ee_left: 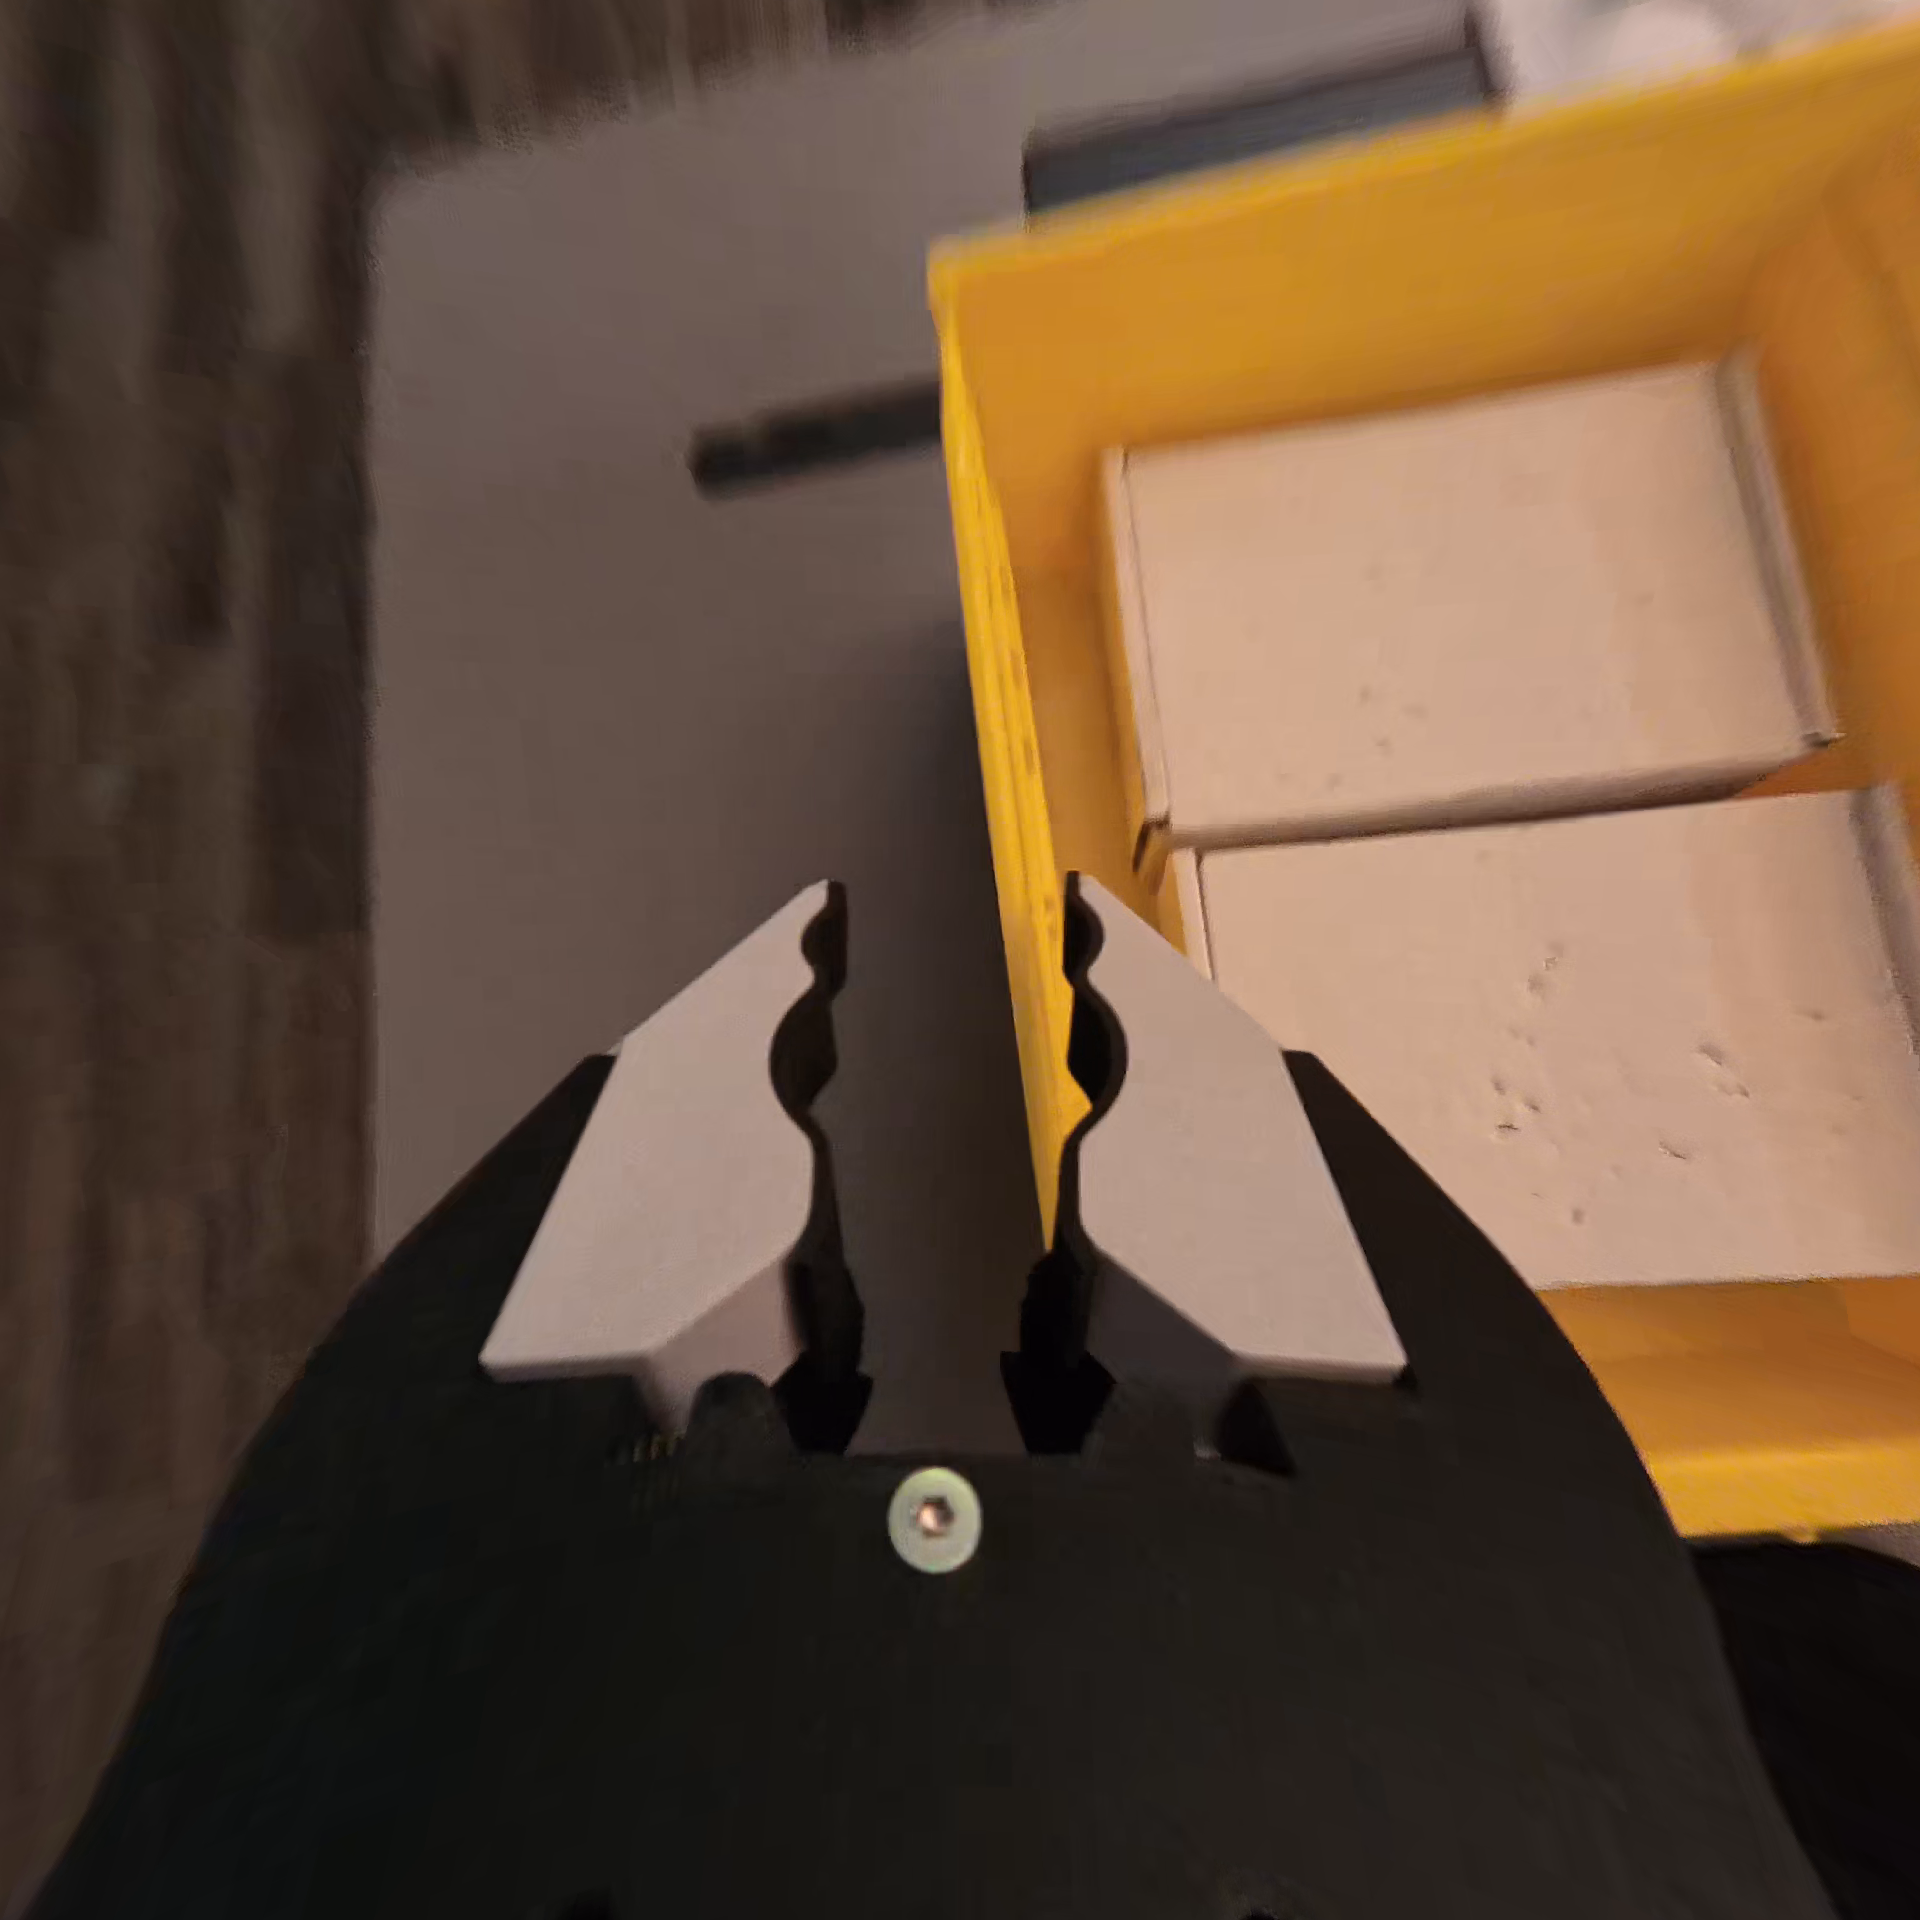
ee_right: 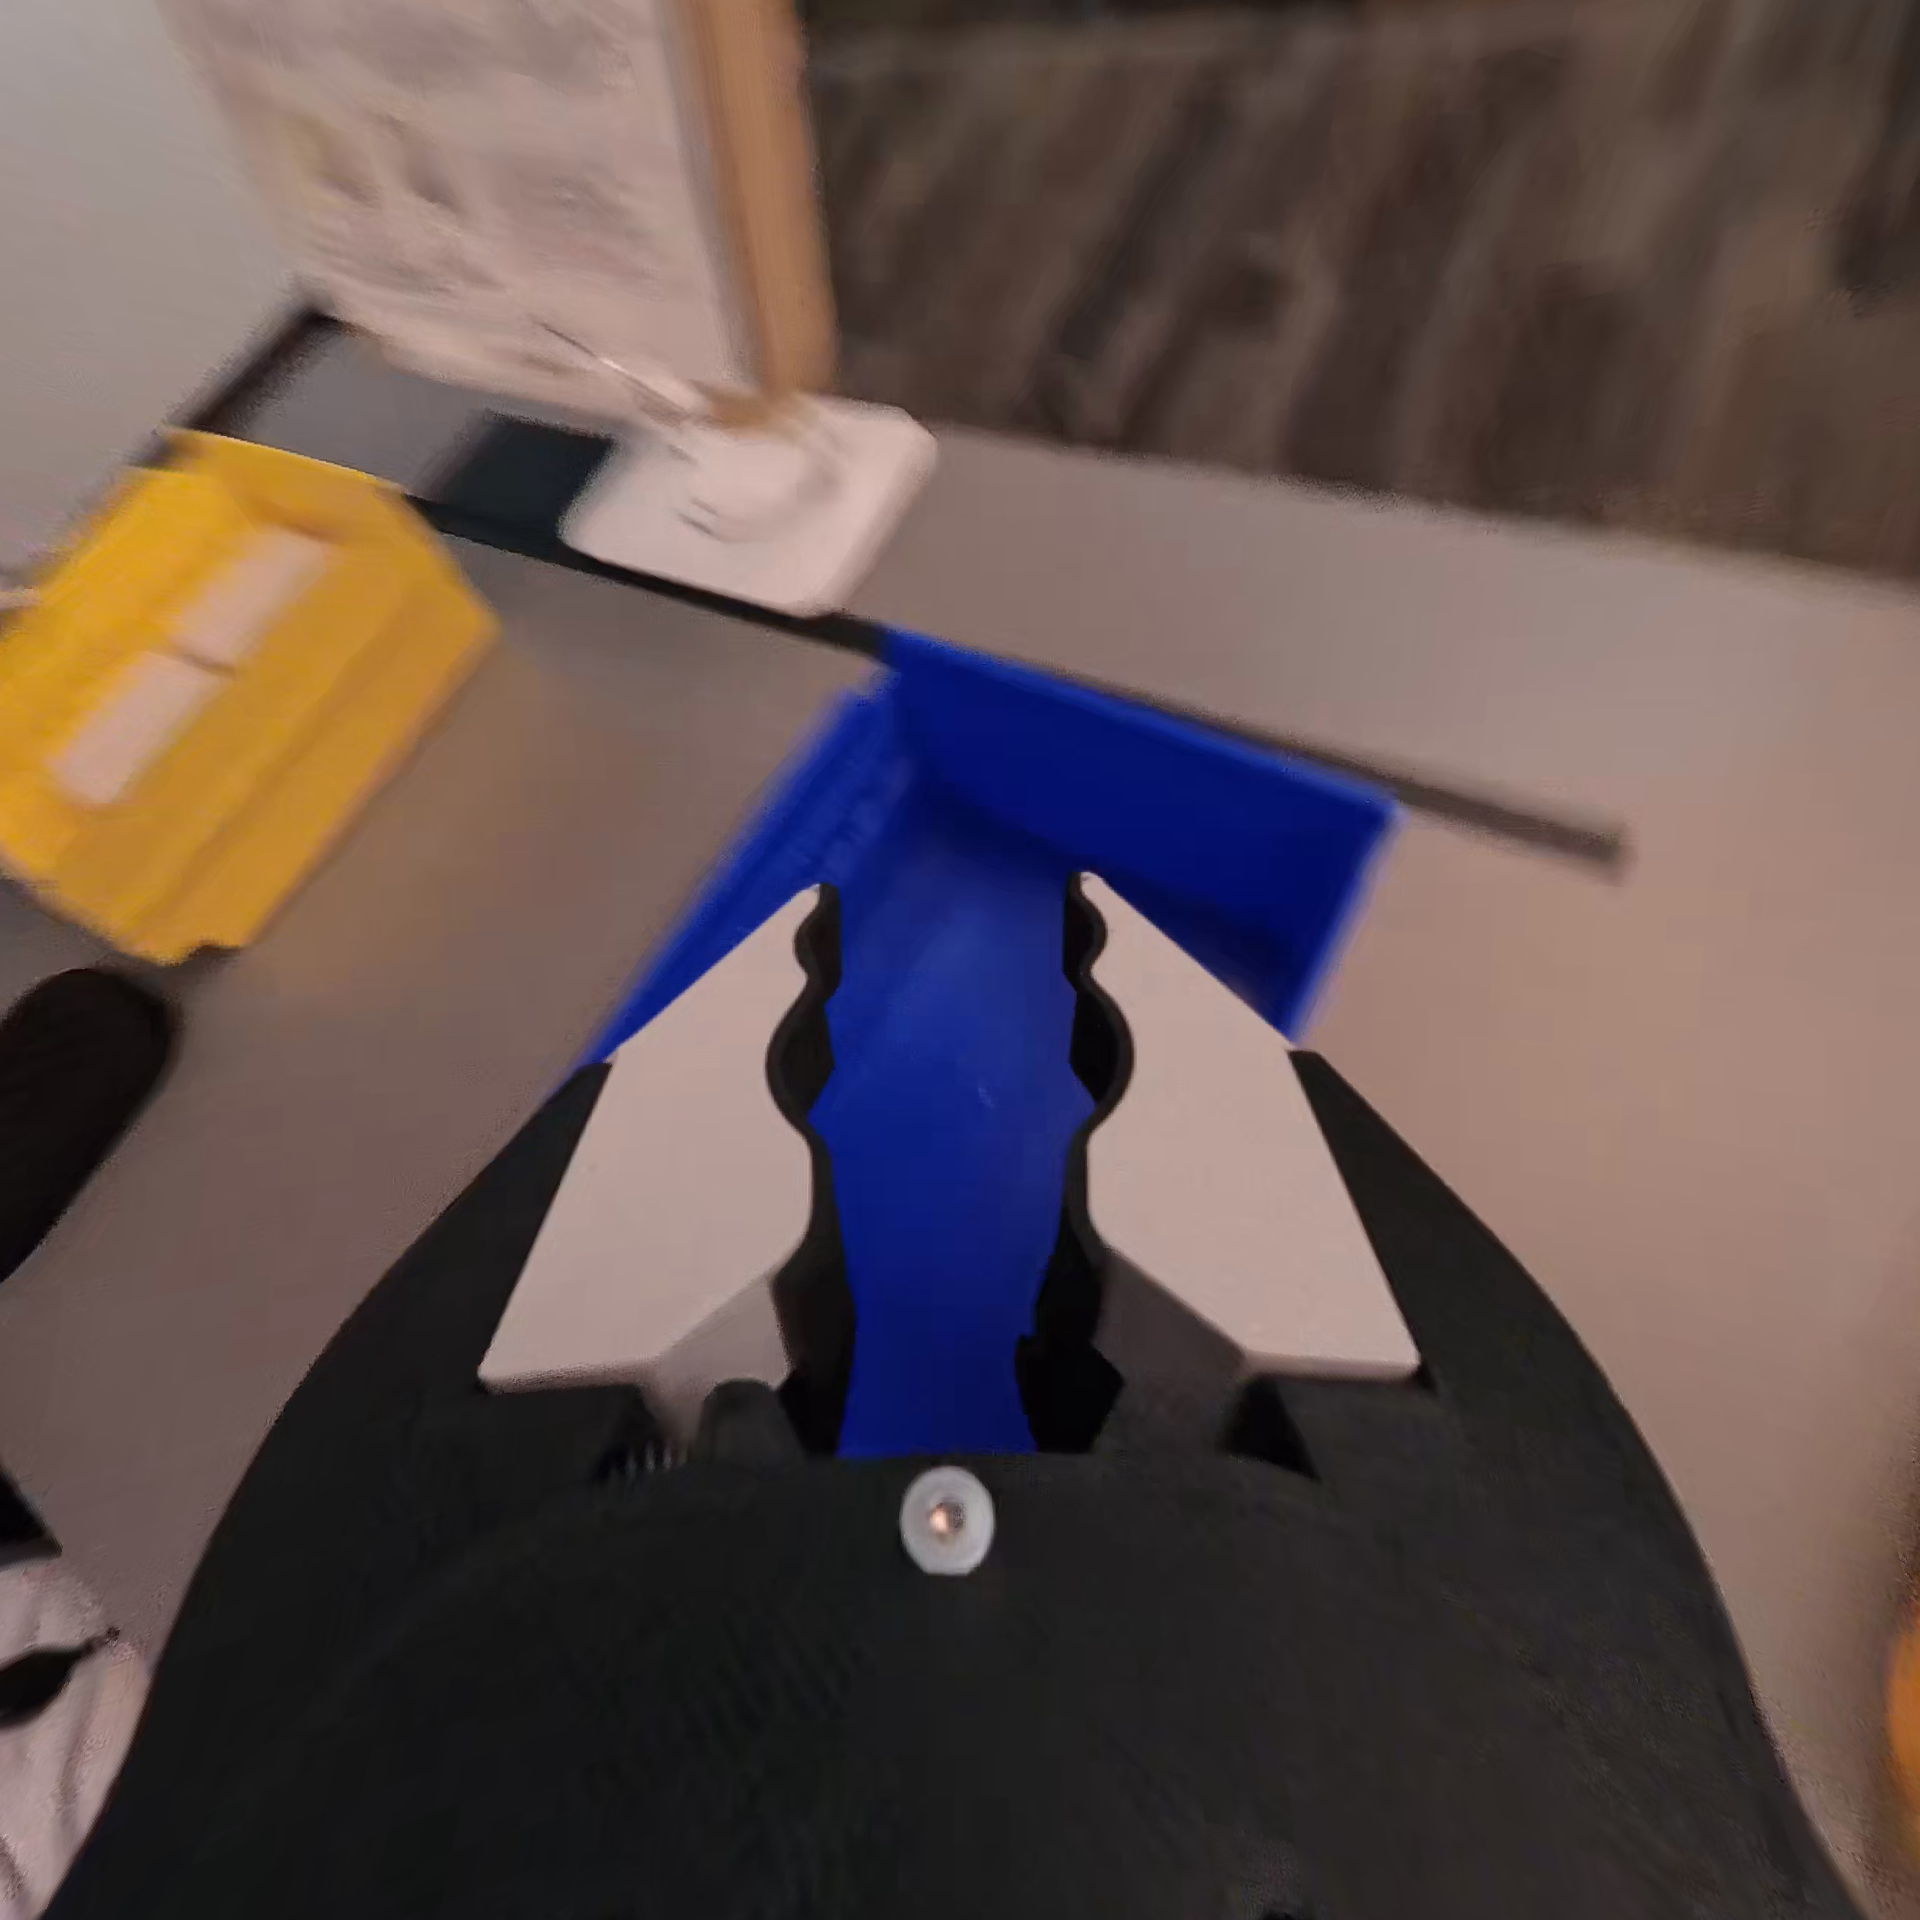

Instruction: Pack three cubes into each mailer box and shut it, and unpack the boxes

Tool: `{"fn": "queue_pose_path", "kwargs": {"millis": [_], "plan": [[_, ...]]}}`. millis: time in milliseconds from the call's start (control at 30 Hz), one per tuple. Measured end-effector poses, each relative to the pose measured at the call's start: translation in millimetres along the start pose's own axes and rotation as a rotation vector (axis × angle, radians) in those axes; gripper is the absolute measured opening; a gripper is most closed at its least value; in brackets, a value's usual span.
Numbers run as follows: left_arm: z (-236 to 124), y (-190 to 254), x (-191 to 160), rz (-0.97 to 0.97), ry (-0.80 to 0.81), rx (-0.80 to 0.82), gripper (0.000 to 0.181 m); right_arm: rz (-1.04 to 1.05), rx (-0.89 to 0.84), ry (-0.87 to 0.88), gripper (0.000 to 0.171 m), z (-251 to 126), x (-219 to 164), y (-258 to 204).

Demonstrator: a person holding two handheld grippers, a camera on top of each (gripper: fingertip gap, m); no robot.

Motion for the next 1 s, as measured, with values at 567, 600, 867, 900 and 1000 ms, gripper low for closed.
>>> {"fn": "queue_pose_path", "kwargs": {"millis": [567,600,867,900,1000], "plan": [[12.6,126.3,15.7,1.011,-0.131,-0.497,0.104,-0.521,0.487,0.247,0.099,46.6,21.7,-132.1],[15.8,127.8,15.8,1.001,-0.141,-0.532,0.104,-0.53,0.462,0.219,0.099,52.0,20.2,-129.5],[25.7,125.6,15.7,0.946,-0.213,-0.686,0.097,-0.527,0.441,0.175,0.097,62.8,18.9,-123.4],[26.0,125.2,16.2,0.933,-0.213,-0.701,0.099,-0.53,0.439,0.169,0.097,63.2,18.4,-122.7],[23.1,124.7,17.0,0.887,-0.219,-0.784,0.103,-0.537,0.416,0.162,0.097,63.3,17.6,-120.5]]}}
Point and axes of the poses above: each gripper's, where its closed fingertips meet, z out along the fingers, x out of its top, y = z × x across the jaws, the point moved 10 cm from there along -z, back along the fingers, and after that the axes turned 5 degrees about z, right-handed, at the moved point
